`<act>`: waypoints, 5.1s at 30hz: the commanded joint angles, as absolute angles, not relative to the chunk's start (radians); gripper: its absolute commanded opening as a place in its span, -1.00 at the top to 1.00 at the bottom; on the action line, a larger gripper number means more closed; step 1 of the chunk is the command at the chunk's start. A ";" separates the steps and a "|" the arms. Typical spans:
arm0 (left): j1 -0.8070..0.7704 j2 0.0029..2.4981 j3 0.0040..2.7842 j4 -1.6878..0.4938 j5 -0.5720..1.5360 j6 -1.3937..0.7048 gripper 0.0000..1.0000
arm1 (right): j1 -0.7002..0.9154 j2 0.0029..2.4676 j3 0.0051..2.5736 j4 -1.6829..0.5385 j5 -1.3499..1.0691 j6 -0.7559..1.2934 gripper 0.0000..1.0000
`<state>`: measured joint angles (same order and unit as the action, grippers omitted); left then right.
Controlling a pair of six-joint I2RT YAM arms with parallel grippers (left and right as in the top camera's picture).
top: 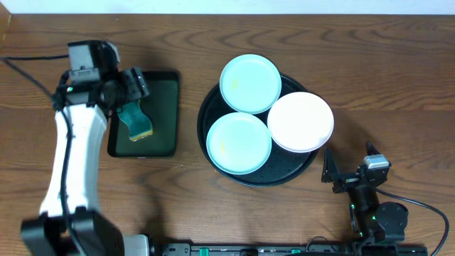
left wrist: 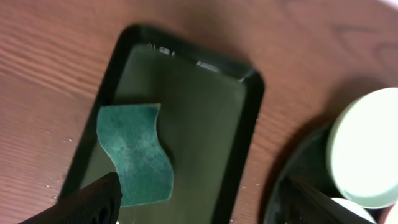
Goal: Clean dirty plates on tray and stack at the side
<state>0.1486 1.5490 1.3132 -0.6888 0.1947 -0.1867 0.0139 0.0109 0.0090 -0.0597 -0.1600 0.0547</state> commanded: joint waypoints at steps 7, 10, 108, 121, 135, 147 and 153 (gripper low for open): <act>0.155 1.706 1.332 -0.696 0.138 -0.202 -0.63 | 0.006 0.006 0.006 -0.062 -0.158 0.043 -0.99; 0.161 1.770 1.332 -0.712 0.089 -0.206 -0.63 | 0.006 0.006 0.006 -0.062 -0.158 0.043 -0.99; 0.199 1.896 1.257 -0.676 0.021 -0.286 -0.73 | 0.006 0.006 0.006 -0.062 -0.158 0.043 -0.98; 0.200 1.957 1.257 -0.653 0.053 -0.282 -0.07 | 0.006 0.006 0.006 -0.062 -0.158 0.043 -0.99; 0.200 1.869 1.262 -0.673 0.068 -0.283 0.85 | 0.006 0.006 0.006 -0.062 -0.158 0.043 -0.99; 0.199 1.506 1.262 -0.677 0.202 -0.287 0.85 | 0.006 0.006 0.006 -0.062 -0.158 0.043 -0.98; 0.194 1.536 1.228 -0.649 0.202 -0.287 0.85 | 0.006 0.006 0.006 -0.062 -0.158 0.043 -0.99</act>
